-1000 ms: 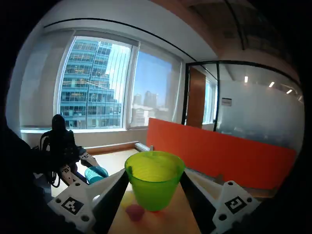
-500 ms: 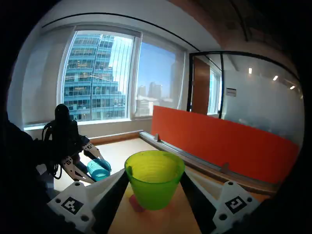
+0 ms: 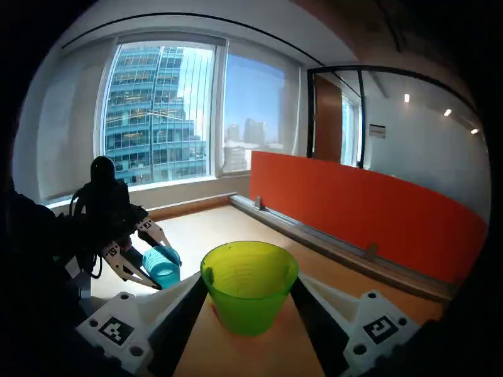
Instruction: Pour water
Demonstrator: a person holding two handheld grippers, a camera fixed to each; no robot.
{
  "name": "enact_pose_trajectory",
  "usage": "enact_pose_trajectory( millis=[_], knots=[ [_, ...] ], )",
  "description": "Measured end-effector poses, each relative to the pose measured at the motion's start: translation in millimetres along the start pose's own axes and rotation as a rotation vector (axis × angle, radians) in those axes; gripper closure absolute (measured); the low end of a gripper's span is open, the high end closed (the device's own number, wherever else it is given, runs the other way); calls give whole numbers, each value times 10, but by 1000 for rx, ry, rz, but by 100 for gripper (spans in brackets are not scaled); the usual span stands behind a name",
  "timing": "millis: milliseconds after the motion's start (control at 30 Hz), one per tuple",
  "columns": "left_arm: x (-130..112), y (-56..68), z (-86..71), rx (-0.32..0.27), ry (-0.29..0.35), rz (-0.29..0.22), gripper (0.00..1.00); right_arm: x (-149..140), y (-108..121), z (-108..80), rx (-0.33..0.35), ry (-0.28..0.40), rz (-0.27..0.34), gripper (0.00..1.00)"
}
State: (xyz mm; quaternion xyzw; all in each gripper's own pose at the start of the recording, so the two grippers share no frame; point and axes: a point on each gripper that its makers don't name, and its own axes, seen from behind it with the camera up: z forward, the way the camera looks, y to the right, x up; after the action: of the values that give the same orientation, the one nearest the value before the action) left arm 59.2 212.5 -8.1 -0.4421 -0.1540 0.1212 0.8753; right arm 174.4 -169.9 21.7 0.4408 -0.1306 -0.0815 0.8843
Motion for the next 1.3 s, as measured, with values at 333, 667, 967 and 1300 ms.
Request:
enact_pose_trajectory(
  millis=[333, 667, 967, 1300],
  knots=[
    [-167, 37, 52, -16, -50, 8, 18, -291, 16, 63, 16, -62, -10, 9],
    [-345, 88, 114, -35, -105, 21, 18, -576, 16, 133, 37, -127, -25, 9],
    [-542, 112, 170, -51, -158, 27, 18, -851, 5, 210, 44, -191, -58, 9],
    [-762, 156, 253, -80, -213, 26, 18, -1088, -5, 307, 54, -230, -66, 9]
  ],
)
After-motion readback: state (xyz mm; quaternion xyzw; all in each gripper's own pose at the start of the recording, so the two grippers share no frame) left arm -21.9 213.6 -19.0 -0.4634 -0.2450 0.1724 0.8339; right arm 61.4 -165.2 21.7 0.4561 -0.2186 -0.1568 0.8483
